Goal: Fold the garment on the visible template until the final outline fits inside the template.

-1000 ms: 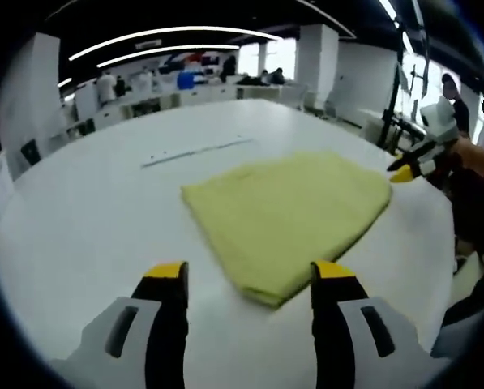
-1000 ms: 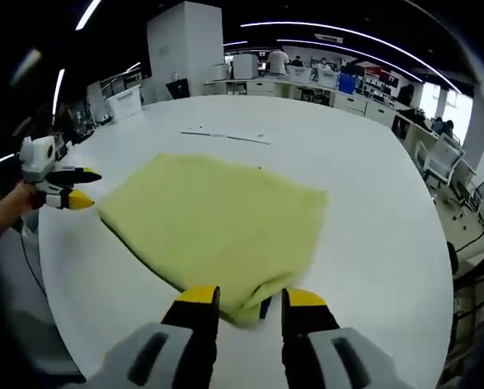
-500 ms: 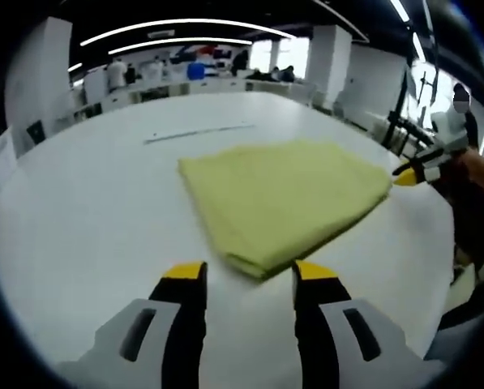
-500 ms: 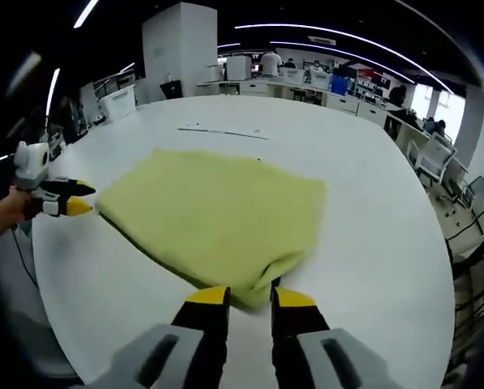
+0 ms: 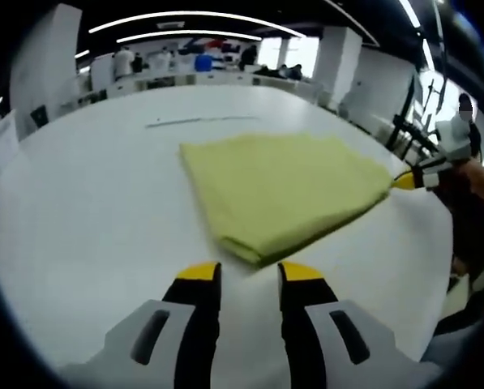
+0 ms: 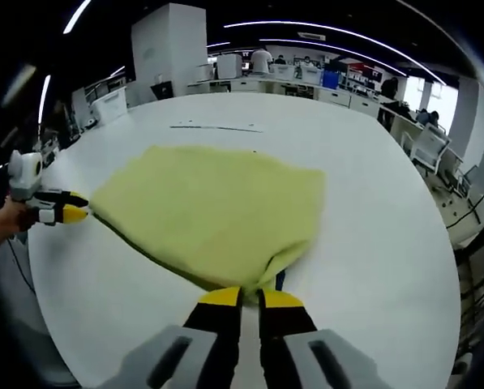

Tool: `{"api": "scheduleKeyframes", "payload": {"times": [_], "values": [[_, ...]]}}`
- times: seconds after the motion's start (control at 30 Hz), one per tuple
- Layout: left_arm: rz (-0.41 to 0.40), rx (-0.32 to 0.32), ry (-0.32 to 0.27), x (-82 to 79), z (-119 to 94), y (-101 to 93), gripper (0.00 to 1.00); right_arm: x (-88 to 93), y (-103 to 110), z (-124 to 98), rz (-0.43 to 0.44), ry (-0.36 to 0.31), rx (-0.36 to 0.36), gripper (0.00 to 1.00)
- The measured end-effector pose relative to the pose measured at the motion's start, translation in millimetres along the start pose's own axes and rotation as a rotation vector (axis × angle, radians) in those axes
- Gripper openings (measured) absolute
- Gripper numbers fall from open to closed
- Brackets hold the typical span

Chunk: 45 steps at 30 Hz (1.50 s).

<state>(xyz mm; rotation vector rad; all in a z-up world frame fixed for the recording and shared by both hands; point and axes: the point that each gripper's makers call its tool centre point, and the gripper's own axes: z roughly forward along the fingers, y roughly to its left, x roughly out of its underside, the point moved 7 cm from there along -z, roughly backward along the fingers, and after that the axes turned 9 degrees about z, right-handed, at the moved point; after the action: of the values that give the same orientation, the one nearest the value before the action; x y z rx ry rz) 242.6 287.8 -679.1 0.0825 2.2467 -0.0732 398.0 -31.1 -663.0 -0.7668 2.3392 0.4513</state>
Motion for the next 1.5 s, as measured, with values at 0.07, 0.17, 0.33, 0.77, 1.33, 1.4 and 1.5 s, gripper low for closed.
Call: {"api": "scheduleKeyframes", "payload": {"times": [0.07,0.17,0.33,0.77,1.33,1.4,1.5], "values": [[-0.005,0.002,0.001,1.0,0.3,-0.4,0.2,0.5,-0.8,0.4,0.002,0.0,0.003,0.01],[-0.012,0.006,0.004,2.3,0.9,-0.5,0.17,1.1,-1.3,0.1,-0.002,0.003,0.005,0.0],[-0.021,0.008,0.004,3.1,1.1,-1.1,0.13,2.3,-1.0,-1.6,-0.022,0.007,0.005,0.0],[-0.06,0.008,-0.032,0.3,2.2,-0.8,0.11,4.0,-1.7,-3.9,-0.034,0.014,0.008,0.0],[-0.035,0.017,-0.046,-0.7,3.5,0.9,0.0,3.6,-3.8,-5.2,-0.053,0.017,0.015,0.0],[-0.007,0.013,-0.037,-0.9,2.8,2.1,0.0,3.5,-4.8,-6.0,-0.057,0.017,0.018,0.0],[0.002,0.019,-0.036,-2.0,1.6,1.5,0.0,3.3,-6.1,-7.0,-0.058,0.017,0.021,0.0]]}}
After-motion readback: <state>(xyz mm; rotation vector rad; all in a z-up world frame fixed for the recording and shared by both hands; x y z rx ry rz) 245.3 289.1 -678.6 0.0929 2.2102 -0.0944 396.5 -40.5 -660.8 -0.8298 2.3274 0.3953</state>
